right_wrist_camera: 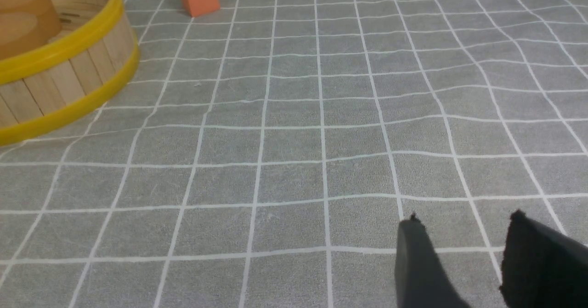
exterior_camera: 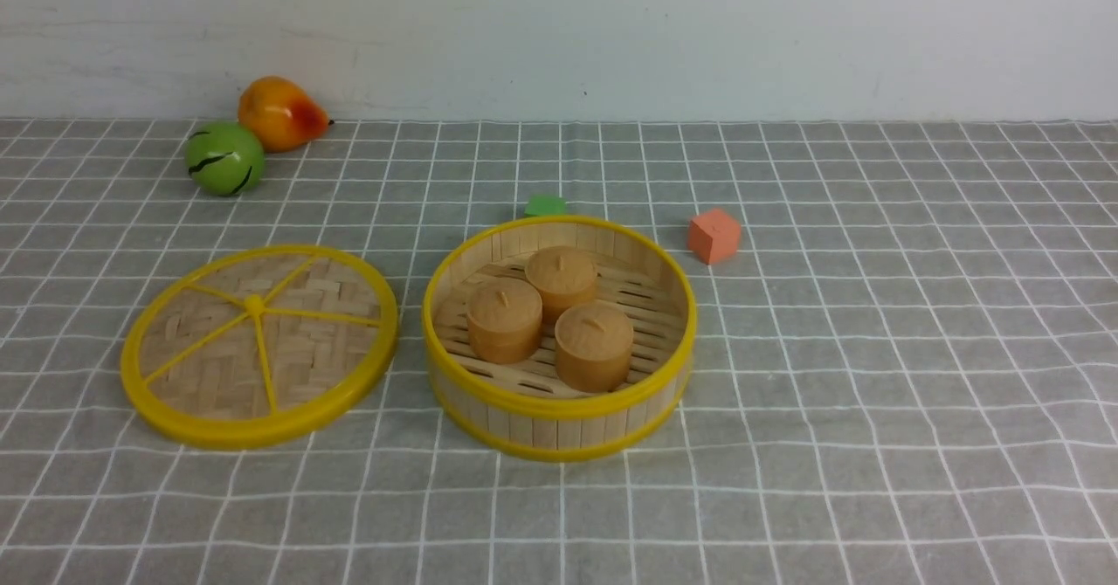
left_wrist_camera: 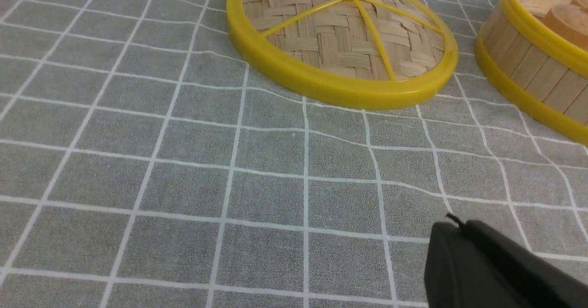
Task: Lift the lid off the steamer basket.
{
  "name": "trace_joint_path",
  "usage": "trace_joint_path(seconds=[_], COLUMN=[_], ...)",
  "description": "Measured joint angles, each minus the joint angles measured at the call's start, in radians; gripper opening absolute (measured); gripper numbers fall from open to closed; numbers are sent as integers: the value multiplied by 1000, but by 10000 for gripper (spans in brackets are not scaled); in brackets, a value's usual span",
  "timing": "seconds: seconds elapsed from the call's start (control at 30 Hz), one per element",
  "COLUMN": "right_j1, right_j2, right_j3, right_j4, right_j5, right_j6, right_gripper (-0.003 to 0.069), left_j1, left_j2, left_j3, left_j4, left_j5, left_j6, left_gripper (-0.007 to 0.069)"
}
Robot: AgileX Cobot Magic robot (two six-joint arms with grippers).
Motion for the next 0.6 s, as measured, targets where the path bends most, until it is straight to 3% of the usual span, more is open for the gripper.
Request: trace_joint_path(seconds=[0.13,0.6], right_j1=[0,0], right_j2=[0,0], right_j3=[0,0], right_j4=[0,0], right_j5=[0,0], right_j6=[0,0], right_gripper=[241,241], left_j1=[0,0], left_j2=[0,0], left_j3=[0,0], left_j4=[-23,-115], left_j5=[2,3], left_j6=[54,60], left_gripper=[-13,-13])
